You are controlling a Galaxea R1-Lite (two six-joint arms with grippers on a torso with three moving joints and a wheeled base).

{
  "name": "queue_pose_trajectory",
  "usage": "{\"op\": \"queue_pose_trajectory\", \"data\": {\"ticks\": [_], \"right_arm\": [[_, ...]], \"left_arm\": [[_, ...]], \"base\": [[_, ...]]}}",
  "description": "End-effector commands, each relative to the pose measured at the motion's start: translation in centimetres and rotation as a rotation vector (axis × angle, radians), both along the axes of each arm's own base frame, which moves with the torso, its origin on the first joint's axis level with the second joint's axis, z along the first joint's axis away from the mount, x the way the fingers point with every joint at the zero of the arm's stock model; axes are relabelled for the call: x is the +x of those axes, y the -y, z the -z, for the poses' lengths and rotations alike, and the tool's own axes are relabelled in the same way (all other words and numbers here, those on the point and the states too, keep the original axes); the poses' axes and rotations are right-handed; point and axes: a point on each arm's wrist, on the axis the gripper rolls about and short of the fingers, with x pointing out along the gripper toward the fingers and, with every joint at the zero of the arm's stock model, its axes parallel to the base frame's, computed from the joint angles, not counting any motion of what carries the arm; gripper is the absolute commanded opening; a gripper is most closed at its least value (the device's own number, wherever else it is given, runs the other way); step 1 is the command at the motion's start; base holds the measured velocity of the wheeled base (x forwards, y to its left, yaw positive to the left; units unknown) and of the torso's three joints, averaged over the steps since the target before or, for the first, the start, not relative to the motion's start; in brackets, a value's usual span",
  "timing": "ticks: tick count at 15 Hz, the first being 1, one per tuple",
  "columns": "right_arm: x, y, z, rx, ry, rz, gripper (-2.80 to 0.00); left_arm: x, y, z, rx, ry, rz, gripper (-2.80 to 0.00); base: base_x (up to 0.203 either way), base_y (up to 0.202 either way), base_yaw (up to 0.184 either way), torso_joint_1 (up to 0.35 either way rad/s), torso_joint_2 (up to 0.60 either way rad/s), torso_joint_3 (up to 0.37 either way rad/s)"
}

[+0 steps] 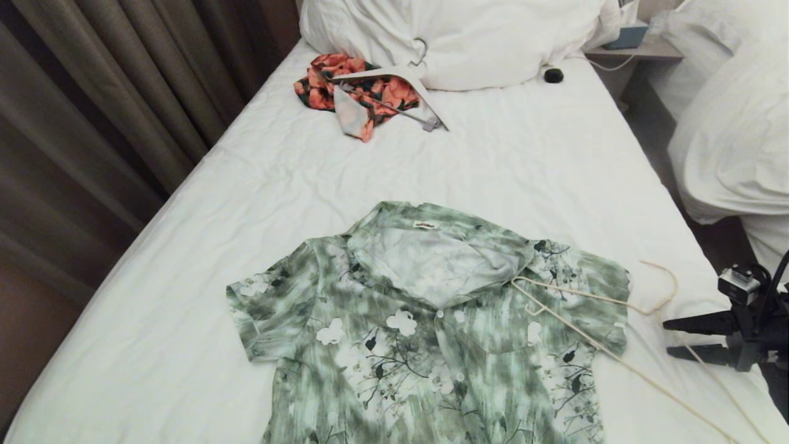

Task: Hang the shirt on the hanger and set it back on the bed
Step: Lift the shirt and hanger

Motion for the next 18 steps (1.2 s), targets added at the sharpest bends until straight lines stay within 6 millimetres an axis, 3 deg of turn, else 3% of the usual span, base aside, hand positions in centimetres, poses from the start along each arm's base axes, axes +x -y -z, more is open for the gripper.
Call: {"op": "queue_pose_trajectory", "data": {"ticks": [1, 3, 6, 10, 11, 15, 18], "right_arm": [[-0.3, -0.3, 1.2, -0.014, 0.041, -0.002, 0.0], [-0.8, -1.2, 2.8, -0.028, 0.117, -0.02, 0.0], [-0.6, -3.8, 2.1, -0.036, 0.179, -0.105, 0.0], [-0.5, -4.5, 1.7, -0.038, 0.199, -0.131, 0.0], [-0.4, -4.6, 1.7, -0.038, 0.2, -0.132, -2.8], [-0.8, -4.6, 0.7, -0.037, 0.231, -0.13, -2.8], [-1.6, -4.7, -1.4, -0.036, 0.281, -0.126, -2.8]], "left_arm": [[0.0, 0.0, 0.0, 0.0, 0.0, -0.001, -2.8], [0.0, 0.0, 0.0, 0.0, 0.0, 0.0, -2.8], [0.0, 0.0, 0.0, 0.002, -0.001, 0.0, -2.8], [0.0, 0.0, 0.0, 0.002, -0.001, 0.0, -2.8], [0.0, 0.0, 0.0, 0.002, -0.001, 0.0, -2.8], [0.0, 0.0, 0.0, 0.002, -0.001, 0.0, -2.8], [0.0, 0.0, 0.0, 0.002, -0.001, 0.0, -2.8]], "base": [[0.0, 0.0, 0.0, 0.0, 0.0, 0.0], [0.0, 0.0, 0.0, 0.0, 0.0, 0.0], [0.0, 0.0, 0.0, 0.0, 0.0, 0.0], [0.0, 0.0, 0.0, 0.0, 0.0, 0.0], [0.0, 0.0, 0.0, 0.0, 0.0, 0.0], [0.0, 0.0, 0.0, 0.0, 0.0, 0.0], [0.0, 0.0, 0.0, 0.0, 0.0, 0.0]]}}
